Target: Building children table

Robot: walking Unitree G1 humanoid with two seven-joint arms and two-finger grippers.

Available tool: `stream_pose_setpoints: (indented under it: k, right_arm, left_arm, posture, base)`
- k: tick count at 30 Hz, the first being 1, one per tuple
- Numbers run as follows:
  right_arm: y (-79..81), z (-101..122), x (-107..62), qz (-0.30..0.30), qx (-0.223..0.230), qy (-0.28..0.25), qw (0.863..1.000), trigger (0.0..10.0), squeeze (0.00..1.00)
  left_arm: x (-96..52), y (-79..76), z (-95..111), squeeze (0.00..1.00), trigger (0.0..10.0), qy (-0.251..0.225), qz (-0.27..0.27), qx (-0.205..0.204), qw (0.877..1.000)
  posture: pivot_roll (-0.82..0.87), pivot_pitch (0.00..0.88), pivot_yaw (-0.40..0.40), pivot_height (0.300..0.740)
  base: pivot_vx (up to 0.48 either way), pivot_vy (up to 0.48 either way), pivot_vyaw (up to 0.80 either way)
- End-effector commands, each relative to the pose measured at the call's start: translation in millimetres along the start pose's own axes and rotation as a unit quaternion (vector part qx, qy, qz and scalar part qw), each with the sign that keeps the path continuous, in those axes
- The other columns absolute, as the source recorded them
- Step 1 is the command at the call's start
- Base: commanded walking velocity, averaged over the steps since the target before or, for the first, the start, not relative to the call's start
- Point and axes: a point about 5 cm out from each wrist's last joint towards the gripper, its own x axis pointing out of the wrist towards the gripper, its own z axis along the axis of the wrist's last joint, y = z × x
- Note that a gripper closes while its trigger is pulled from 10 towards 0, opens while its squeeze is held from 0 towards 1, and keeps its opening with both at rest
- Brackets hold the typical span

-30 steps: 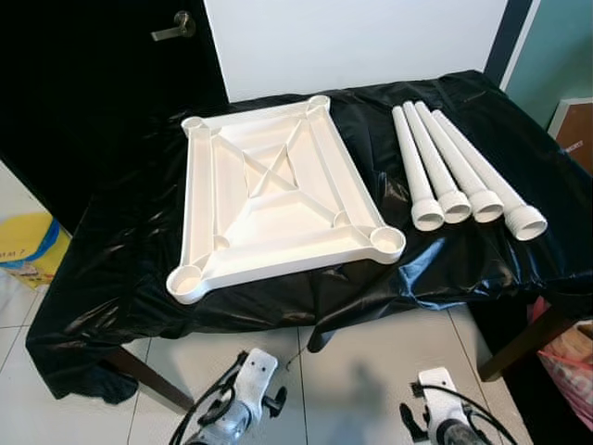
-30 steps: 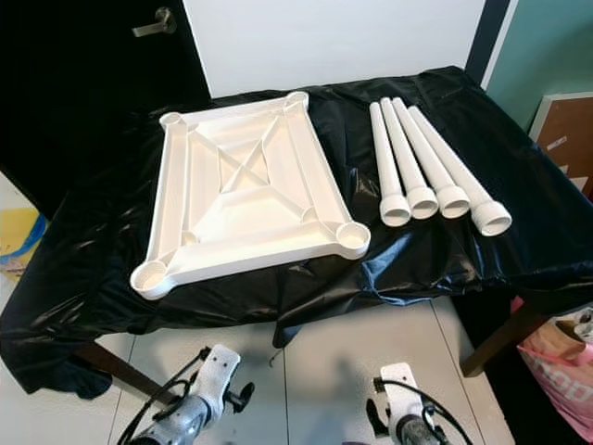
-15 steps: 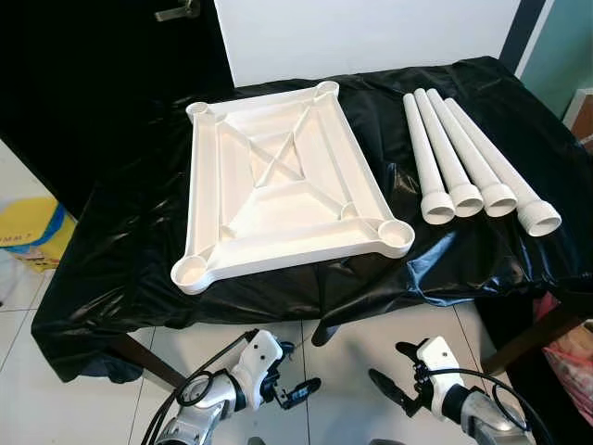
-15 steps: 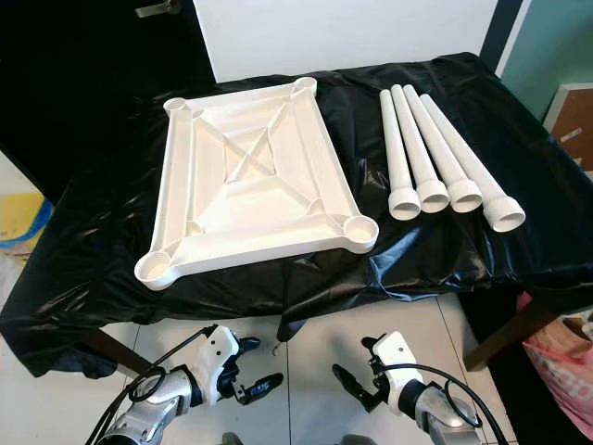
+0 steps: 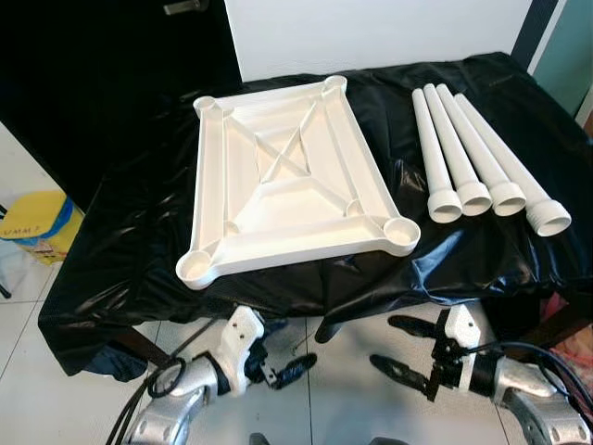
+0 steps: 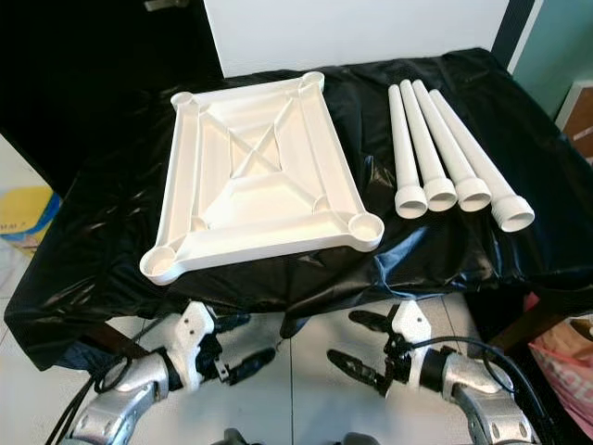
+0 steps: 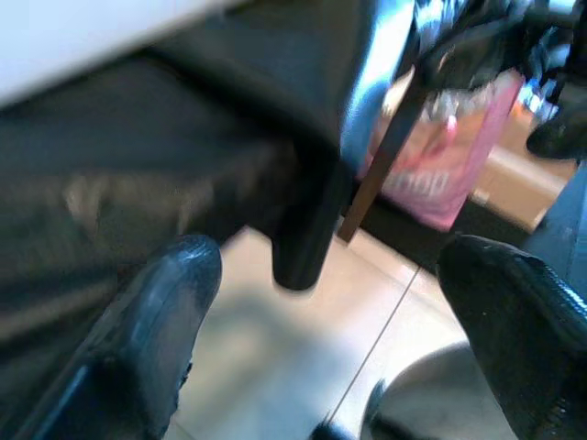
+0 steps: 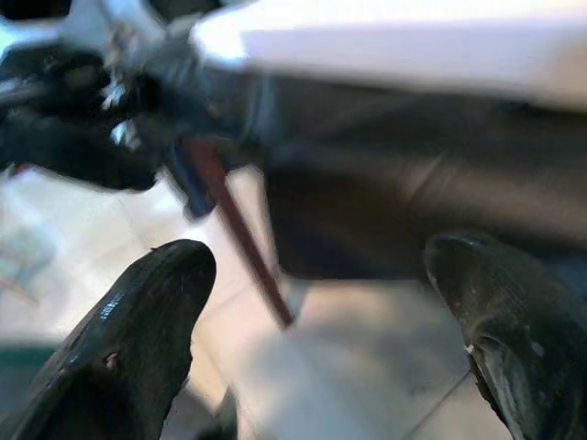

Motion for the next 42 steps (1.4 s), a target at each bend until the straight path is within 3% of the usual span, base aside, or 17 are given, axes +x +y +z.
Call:
stream_pose_setpoints:
  k: [1,2,5,8,11,15,18,19,20,21,22,23,26,29,34,37,42]
  right_arm:
    - [-6.9,14,1.7,-0.023,0.000,-0.037,0.999,10.0,0.00]
    - [-6.9,14,1.7,-0.023,0.000,-0.037,0.999,10.0,0.00]
    - [-29.9,45,16.9,-0.132,0.000,-0.135,0.982,10.0,0.00]
    - [-34.4,51,20.0,-0.158,0.003,-0.154,0.975,10.0,0.00]
    - [-40.4,63,27.2,-0.226,0.011,-0.190,0.955,10.0,0.00]
    - [-42.3,66,28.6,-0.247,0.016,-0.201,0.948,10.0,0.00]
    - [-47.3,76,30.9,-0.295,0.014,-0.218,0.930,10.0,0.00]
    - [-47.3,76,30.9,-0.295,0.014,-0.218,0.930,10.0,0.00]
    - [-51.2,80,33.3,-0.321,0.016,-0.227,0.919,10.0,0.00]
    - [-51.2,80,33.3,-0.321,0.016,-0.227,0.919,10.0,0.00]
    - [-53.9,84,35.3,-0.343,0.013,-0.231,0.910,10.0,0.00]
    - [-56.8,87,37.8,-0.362,0.015,-0.235,0.902,10.0,0.00]
    - [-61.5,90,44.6,-0.400,0.006,-0.225,0.888,10.0,0.00]
    - [-64.8,94,53.5,-0.433,-0.018,-0.209,0.877,10.0,0.00]
    - [-65.3,96,56.6,-0.444,-0.032,-0.202,0.872,10.0,0.00]
    - [-61.2,96,60.4,-0.457,-0.039,-0.215,0.862,10.0,0.00]
    - [-56.2,88,58.8,-0.462,-0.048,-0.213,0.859,10.0,0.00]
  left_arm:
    - [-2.5,-8.6,11,0.00,10.0,-0.021,-0.107,-0.004,0.994]
    - [-2.5,-8.6,11,0.00,10.0,-0.021,-0.107,-0.004,0.994]
    - [8.4,8.6,38,0.00,10.0,-0.095,-0.015,0.006,0.995]
    - [10.7,13.3,43,0.00,10.0,-0.112,0.011,0.008,0.994]
    - [16.1,25.4,60,0.00,10.0,-0.154,0.097,0.004,0.983]
    - [17.4,29.7,66,0.00,10.0,-0.167,0.125,0.002,0.978]
    - [19.8,42.6,80,0.00,10.0,-0.194,0.194,-0.004,0.962]
    - [19.8,42.6,80,0.00,10.0,-0.194,0.194,-0.004,0.962]
    - [21.8,52.0,86,0.00,10.0,-0.203,0.241,0.000,0.949]
    - [21.8,52.0,86,0.00,10.0,-0.203,0.241,0.000,0.949]
    - [23.7,59.0,90,0.00,10.0,-0.209,0.273,-0.002,0.939]
    - [26.3,65.5,93,0.00,10.0,-0.209,0.303,-0.005,0.930]
    - [34.2,74.5,93,0.00,10.0,-0.199,0.341,-0.013,0.919]
    - [45.4,79.9,94,0.00,10.0,-0.184,0.365,-0.009,0.913]
    - [49.2,81.9,96,0.00,10.0,-0.184,0.370,-0.008,0.911]
    - [42.2,90.9,93,0.00,10.0,-0.185,0.377,0.003,0.907]
    - [29.9,94.8,88,0.00,10.0,-0.178,0.379,0.027,0.908]
  posture:
    - [-0.14,0.041,0.070,0.740]
    - [-0.14,0.041,0.070,0.740]
    - [-0.15,0.024,0.076,0.740]
    - [-0.15,0.022,0.077,0.740]
    - [-0.15,0.005,0.087,0.740]
    - [-0.15,0.005,0.087,0.740]
    - [-0.16,0.000,0.092,0.740]
    - [-0.16,0.000,0.092,0.740]
    - [-0.16,0.000,0.093,0.740]
    - [-0.16,0.000,0.093,0.740]
    - [-0.16,0.000,0.093,0.740]
    - [-0.16,0.000,0.094,0.740]
    - [-0.17,0.000,0.095,0.740]
    - [-0.17,0.000,0.092,0.740]
    - [-0.17,0.000,0.092,0.740]
    - [-0.17,0.000,0.085,0.740]
    - [-0.16,0.000,0.084,0.740]
  base:
    - [0.000,0.000,0.00]
    - [0.000,0.000,0.00]
    - [0.000,0.000,0.00]
    - [0.000,0.000,0.00]
    - [0.000,0.000,0.00]
    - [0.000,0.000,0.00]
    - [0.000,0.000,0.00]
    - [0.000,0.000,0.00]
    - [0.000,0.000,0.00]
    - [0.000,0.000,0.00]
    - [0.000,0.000,0.00]
    - [0.000,0.000,0.00]
    - [0.000,0.000,0.00]
    - [0.000,0.000,0.00]
    - [0.000,0.000,0.00]
    - [0.000,0.000,0.00]
    - [0.000,0.000,0.00]
